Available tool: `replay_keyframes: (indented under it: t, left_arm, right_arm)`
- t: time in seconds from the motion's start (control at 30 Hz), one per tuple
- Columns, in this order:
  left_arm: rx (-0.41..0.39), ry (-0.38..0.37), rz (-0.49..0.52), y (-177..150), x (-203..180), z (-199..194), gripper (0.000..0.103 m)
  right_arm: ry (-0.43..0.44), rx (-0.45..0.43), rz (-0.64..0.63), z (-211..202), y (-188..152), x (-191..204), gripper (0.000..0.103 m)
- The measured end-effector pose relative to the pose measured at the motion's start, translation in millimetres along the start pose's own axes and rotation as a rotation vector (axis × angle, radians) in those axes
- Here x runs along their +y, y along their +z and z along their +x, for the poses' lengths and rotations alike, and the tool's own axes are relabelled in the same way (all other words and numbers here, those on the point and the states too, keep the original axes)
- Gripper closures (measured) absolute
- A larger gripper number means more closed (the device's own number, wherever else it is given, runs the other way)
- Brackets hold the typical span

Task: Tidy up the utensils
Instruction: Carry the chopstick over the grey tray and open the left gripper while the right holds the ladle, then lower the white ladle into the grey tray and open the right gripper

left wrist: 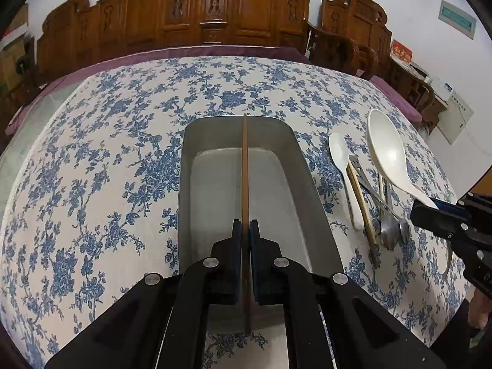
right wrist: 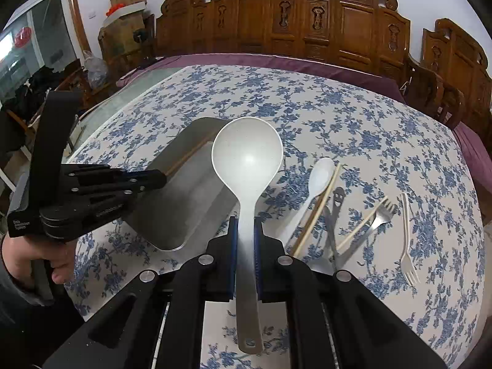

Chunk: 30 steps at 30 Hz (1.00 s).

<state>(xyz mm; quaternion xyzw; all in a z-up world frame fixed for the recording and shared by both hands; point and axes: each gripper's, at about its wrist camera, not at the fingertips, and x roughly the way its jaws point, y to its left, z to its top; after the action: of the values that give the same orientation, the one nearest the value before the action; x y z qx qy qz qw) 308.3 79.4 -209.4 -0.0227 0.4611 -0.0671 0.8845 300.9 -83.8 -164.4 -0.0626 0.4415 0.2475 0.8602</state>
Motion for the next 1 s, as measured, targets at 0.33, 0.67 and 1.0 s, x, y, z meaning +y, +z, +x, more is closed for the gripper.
replay_keyframes:
  t: [0.33,0.67,1.0]
  left_arm:
    - [-0.037,0.024,0.006,8.2,10.5,-24.5,0.082]
    - [-0.089,0.064,0.018,17.7,38.3,-67.3,0.080]
    - [-0.099,0.077,0.008,13.9,54.2,-80.5,0.079]
  right_arm:
    - [0.042,-0.005,0.025,18.5,23.5,20.0,0.092]
    - [0.081,0.016,0.081,64.4,55.0,45.5,0.092]
    - [0.080,0.072,0.145,96.9,56.7,50.4,0.092]
